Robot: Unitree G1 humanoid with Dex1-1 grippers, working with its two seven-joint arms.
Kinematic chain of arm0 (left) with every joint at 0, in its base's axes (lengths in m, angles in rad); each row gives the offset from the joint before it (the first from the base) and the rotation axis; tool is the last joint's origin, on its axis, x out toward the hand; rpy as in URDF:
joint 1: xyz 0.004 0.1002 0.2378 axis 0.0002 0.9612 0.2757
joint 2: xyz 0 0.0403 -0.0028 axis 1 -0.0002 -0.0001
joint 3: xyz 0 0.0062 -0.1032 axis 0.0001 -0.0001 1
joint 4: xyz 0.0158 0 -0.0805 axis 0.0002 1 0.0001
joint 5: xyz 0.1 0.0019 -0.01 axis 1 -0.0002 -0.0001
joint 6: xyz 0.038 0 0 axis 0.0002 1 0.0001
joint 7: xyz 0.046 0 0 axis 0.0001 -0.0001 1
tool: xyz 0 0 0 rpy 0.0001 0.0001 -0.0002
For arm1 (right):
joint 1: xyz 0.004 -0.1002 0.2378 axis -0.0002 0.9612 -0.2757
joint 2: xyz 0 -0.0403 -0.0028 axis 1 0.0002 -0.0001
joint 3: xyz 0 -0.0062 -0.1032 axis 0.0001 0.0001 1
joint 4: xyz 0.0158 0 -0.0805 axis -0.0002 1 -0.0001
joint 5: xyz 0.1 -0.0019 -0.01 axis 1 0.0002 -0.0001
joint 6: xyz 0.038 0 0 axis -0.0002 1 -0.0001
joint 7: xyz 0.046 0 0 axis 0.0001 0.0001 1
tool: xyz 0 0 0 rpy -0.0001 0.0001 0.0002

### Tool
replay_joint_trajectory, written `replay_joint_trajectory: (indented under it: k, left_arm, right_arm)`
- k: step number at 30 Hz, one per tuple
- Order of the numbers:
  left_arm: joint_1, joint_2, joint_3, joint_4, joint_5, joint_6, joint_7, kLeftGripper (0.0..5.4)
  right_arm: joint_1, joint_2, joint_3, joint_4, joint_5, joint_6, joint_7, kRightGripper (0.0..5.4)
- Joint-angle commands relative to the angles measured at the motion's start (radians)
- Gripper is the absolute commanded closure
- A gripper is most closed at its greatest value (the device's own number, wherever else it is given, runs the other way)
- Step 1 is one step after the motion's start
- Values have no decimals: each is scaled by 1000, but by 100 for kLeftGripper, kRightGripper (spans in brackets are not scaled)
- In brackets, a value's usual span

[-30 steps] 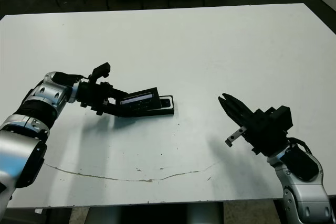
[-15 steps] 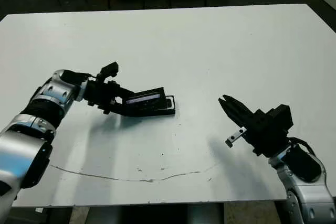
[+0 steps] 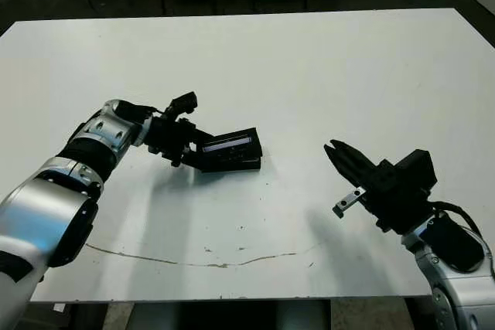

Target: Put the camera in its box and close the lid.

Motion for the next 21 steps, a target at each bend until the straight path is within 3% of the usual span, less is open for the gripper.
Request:
replay_joint_trajectory:
  k: [1,5,8,12,21]
  left_arm:
    - [35,-71,-39,30,43,5,-2,263]
    - [30,-74,-47,24,48,12,-16,263]
    - [23,-75,-55,15,52,26,-29,263]
    - [23,-65,-60,-3,50,34,-35,263]
    - [13,-56,-97,14,108,11,18,263]
  right_arm:
    - [14,-10,-8,-4,14,36,-2,540]
    - [21,-18,-8,-49,5,81,-28,540]
    - [14,9,-3,-3,12,29,-8,540]
    - [16,2,0,5,8,20,-1,540]
    - [18,-4,0,-26,11,56,-17,540]
